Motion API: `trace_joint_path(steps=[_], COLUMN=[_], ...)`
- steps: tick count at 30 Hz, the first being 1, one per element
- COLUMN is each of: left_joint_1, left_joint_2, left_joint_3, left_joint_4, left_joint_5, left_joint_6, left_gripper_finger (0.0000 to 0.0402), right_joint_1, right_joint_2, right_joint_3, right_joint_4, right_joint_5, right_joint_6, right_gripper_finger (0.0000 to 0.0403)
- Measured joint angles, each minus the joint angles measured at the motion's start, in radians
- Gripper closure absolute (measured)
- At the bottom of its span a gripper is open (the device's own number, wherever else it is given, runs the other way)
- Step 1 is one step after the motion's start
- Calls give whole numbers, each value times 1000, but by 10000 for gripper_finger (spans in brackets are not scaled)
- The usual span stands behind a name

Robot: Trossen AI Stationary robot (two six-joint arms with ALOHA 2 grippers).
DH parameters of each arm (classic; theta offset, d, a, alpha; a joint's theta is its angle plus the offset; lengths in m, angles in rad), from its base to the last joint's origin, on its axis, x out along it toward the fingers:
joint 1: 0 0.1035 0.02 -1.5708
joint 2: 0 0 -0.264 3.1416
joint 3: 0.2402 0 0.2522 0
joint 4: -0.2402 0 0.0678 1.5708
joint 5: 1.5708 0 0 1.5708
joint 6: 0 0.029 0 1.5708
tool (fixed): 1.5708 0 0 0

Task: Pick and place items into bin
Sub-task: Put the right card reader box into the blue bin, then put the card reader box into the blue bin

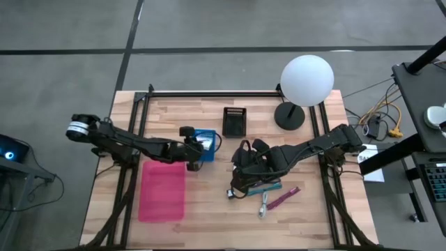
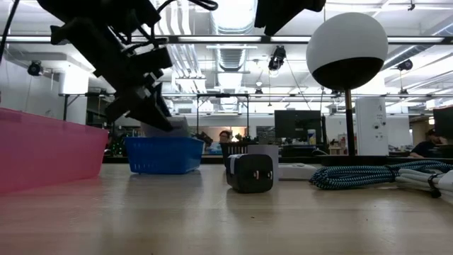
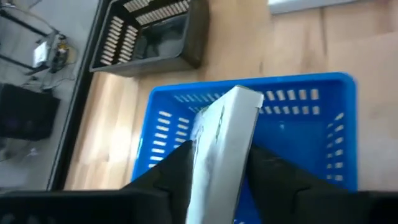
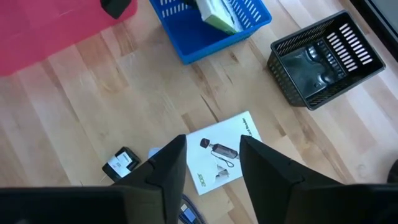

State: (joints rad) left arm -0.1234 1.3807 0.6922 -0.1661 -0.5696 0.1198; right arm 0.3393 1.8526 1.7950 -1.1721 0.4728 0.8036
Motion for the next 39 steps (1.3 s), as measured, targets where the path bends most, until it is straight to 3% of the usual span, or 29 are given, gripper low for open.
trace_joint_path(steps=[6, 11, 16, 25, 33, 39], left_joint_1=[0, 0, 0, 0, 2, 4], left_joint_2=[-25, -29, -32, -50, -120, -253], left_joint_3=[3, 5, 16, 91, 131, 127], left_joint_4=[1, 1, -1, 0, 0, 4], left_joint_5=[148, 192, 233, 433, 430, 387], left_joint_6=[0, -2, -9, -13, -88, -88], left_gripper_finger=[211, 184, 178, 178, 178, 178], right_joint_1=[0, 0, 0, 8, -25, -42], right_joint_2=[0, 1, 1, 1, 1, 1], right_joint_3=[0, 0, 0, -8, -80, -187], right_joint_4=[0, 0, 0, -1, -76, -78], right_joint_5=[0, 0, 0, -12, -131, -260], right_joint_6=[-3, -3, -2, -33, 344, 669], right_gripper_finger=[266, 263, 270, 255, 237, 236])
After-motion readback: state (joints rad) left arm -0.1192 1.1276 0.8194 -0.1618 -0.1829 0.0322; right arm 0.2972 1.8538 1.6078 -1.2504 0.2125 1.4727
